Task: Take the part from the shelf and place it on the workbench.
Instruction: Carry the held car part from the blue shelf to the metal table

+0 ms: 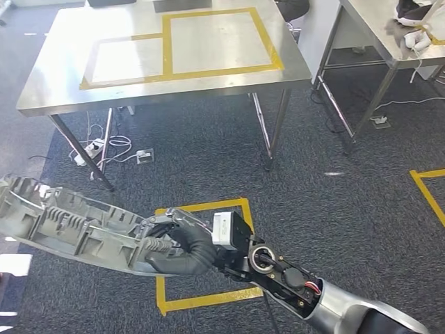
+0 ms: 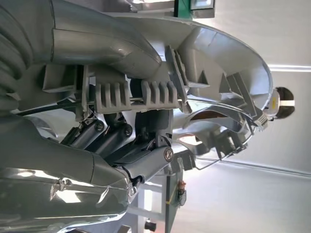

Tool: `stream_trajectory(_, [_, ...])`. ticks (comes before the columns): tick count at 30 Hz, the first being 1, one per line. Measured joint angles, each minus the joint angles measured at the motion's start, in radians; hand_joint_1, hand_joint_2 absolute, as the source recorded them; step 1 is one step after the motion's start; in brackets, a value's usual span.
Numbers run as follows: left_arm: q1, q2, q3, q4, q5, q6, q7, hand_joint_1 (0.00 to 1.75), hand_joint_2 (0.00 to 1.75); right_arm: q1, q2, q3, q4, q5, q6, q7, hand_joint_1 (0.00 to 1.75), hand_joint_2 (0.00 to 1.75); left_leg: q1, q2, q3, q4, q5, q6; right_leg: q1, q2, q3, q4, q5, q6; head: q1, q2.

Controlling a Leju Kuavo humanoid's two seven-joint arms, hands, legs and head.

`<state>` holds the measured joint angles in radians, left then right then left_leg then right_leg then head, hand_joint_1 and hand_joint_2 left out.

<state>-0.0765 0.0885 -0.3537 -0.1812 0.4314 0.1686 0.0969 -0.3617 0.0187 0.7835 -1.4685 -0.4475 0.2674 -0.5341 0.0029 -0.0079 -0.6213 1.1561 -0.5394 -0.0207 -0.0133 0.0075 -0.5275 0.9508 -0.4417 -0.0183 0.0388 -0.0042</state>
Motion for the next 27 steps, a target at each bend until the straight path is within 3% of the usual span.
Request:
stream_trajectory(2, [0.001,0.0,-0.002,0.0,0.0,0.0,0.0,0.0,1.75,0.001,0.0,0.0,-0.001,0.0,0.0,0.0,1.75,1.75,0.005,0.0,-0.041,0.047,-0.015,-0.006,-0.001,0.001,0.006,0.0,-0.007,0.001,0.0,0.0])
stream_trajectory(3, [0.003,0.0,-0.003,0.0,0.0,0.0,0.0,0.0,1.75,0.003,0.0,-0.001,-0.001,0.001,0.0,0.0,1.75,1.75,0.009,0.001,-0.055,0.029,0.011,-0.01,-0.003,0.002,0.019,0.0,-0.018,0.004,0.0,0.0])
stream_trajectory(5, [0.005,0.0,-0.007,0.0,0.001,0.0,0.0,0.0,1.75,0.006,0.0,-0.002,-0.002,0.006,-0.001,0.001,1.75,1.75,0.015,0.005,-0.048,-0.086,0.109,-0.014,-0.008,0.003,0.049,0.0,-0.045,0.013,-0.002,0.0])
stream_trajectory(6, [0.005,0.001,-0.008,0.0,0.003,0.0,0.0,0.0,1.75,0.007,0.0,-0.003,-0.003,0.009,-0.001,0.001,1.75,1.75,0.014,0.008,-0.029,-0.159,0.151,-0.01,-0.009,0.005,0.061,0.0,-0.057,0.02,-0.005,0.0])
stream_trajectory(7, [0.004,0.001,-0.01,0.0,0.005,0.001,0.001,0.0,1.75,0.007,0.0,-0.004,-0.004,0.012,0.0,0.001,1.75,1.75,0.011,0.009,-0.02,-0.189,0.167,-0.003,-0.008,0.005,0.064,-0.001,-0.064,0.027,-0.006,0.0])
stream_trajectory(11, [0.004,0.002,-0.014,0.0,0.015,0.004,0.004,0.0,1.75,0.008,0.0,-0.007,-0.009,0.021,0.009,0.0,1.75,1.75,0.008,0.007,-0.001,-0.202,0.16,0.031,-0.007,0.001,0.077,0.016,-0.088,0.052,-0.003,0.0])
stream_trajectory(13, [0.004,0.002,-0.014,0.0,0.019,0.006,0.004,0.0,1.75,0.006,0.0,-0.01,-0.009,0.024,0.013,-0.001,1.75,1.75,0.009,0.006,0.017,-0.205,0.152,0.042,-0.006,-0.001,0.031,0.109,-0.122,0.057,0.004,0.0])
stream_trajectory(15, [0.002,0.002,-0.014,0.0,0.022,0.008,0.004,0.0,1.75,0.007,0.0,-0.011,-0.009,0.026,0.016,-0.001,1.75,1.75,0.005,0.006,0.03,-0.205,0.14,0.049,-0.004,-0.002,-0.049,0.243,-0.171,0.058,0.011,0.0])
stream_trajectory(17, [0.003,0.002,-0.015,0.0,0.024,0.009,0.004,0.0,1.75,0.008,0.0,-0.012,-0.009,0.027,0.016,-0.001,1.75,1.75,0.0,0.004,0.049,-0.205,0.124,0.052,-0.003,-0.002,-0.101,0.294,-0.191,0.056,0.014,0.0])
stream_trajectory(18, [0.004,0.002,-0.015,0.0,0.025,0.009,0.004,0.0,1.75,0.008,0.0,-0.012,-0.009,0.028,0.016,-0.002,1.75,1.75,-0.002,0.003,0.063,-0.205,0.115,0.053,-0.001,-0.002,-0.104,0.268,-0.169,0.052,0.016,0.0])
stream_trajectory(20, [0.005,0.0,-0.016,0.0,0.026,0.009,0.004,0.0,1.75,0.007,0.0,-0.014,-0.009,0.029,0.017,-0.002,1.75,1.75,-0.005,0.0,0.09,-0.205,0.096,0.051,0.005,-0.002,-0.08,0.147,-0.066,0.039,0.02,0.0])
stream_trajectory(22, [0.003,-0.001,-0.018,0.0,0.026,0.01,0.004,0.0,1.75,0.006,0.0,-0.015,-0.009,0.027,0.017,-0.002,1.75,1.75,-0.009,-0.003,0.104,-0.203,0.081,0.044,0.011,-0.001,-0.058,0.051,0.001,0.025,0.02,0.0])
stream_trajectory(26, [-0.002,0.001,-0.021,0.0,0.027,0.011,0.005,0.0,1.75,0.002,0.001,-0.016,-0.009,0.023,0.019,-0.001,1.75,1.75,-0.013,-0.004,0.109,-0.182,0.062,0.025,0.008,0.001,-0.035,0.02,0.013,0.007,0.017,0.0])
stream_trajectory(27, [-0.002,0.001,-0.021,0.0,0.027,0.011,0.005,0.0,1.75,0.0,0.002,-0.017,-0.009,0.022,0.019,0.0,1.75,1.75,-0.011,-0.003,0.096,-0.156,0.05,0.02,0.005,0.002,-0.028,0.017,0.013,0.003,0.014,0.0])
